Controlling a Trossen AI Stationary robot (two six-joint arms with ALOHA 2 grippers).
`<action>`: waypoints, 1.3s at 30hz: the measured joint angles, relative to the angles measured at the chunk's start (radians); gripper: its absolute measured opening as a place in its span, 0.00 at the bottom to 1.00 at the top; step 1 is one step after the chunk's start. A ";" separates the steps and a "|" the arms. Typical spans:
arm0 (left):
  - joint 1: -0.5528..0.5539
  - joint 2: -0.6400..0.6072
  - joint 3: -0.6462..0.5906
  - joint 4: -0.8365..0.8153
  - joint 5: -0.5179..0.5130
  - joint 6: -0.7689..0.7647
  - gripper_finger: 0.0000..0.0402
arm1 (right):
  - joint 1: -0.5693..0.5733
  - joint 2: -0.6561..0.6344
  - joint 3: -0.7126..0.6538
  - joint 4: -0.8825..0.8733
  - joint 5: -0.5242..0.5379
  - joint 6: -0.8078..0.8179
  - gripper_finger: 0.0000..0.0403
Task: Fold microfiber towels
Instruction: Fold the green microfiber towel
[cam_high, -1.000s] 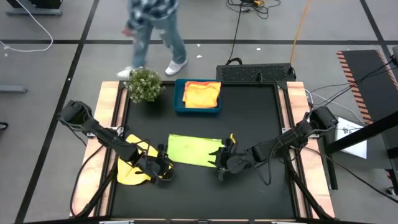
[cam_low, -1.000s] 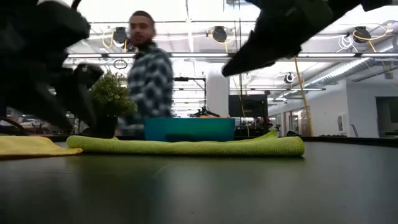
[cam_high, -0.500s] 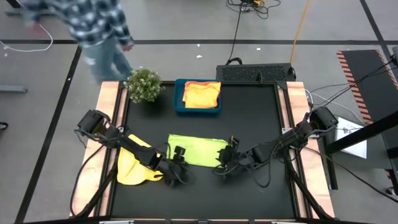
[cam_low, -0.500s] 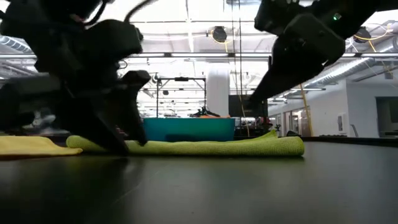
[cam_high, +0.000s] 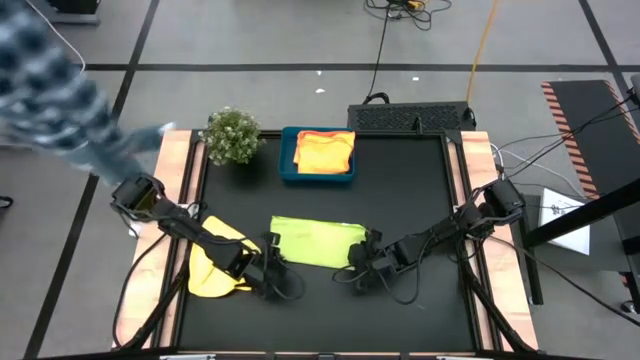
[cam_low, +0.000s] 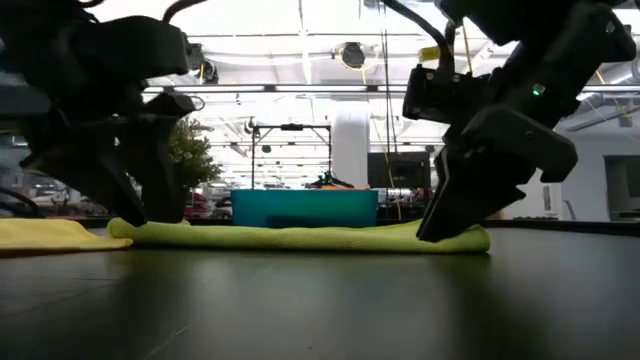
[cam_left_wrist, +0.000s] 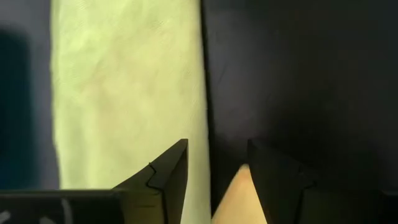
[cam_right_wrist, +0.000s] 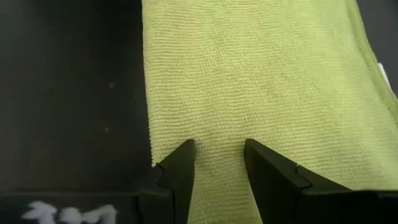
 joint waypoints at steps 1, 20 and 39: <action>-0.003 -0.002 0.000 -0.020 -0.015 -0.014 0.42 | 0.000 0.002 0.000 -0.007 0.000 0.010 0.33; -0.040 -0.037 0.000 -0.040 -0.060 -0.039 0.42 | -0.170 -0.059 -0.004 -0.284 0.183 -0.002 0.33; -0.232 -0.277 -0.059 -0.101 -0.334 -0.099 0.42 | -0.087 -0.007 0.003 0.597 -0.058 -0.569 0.33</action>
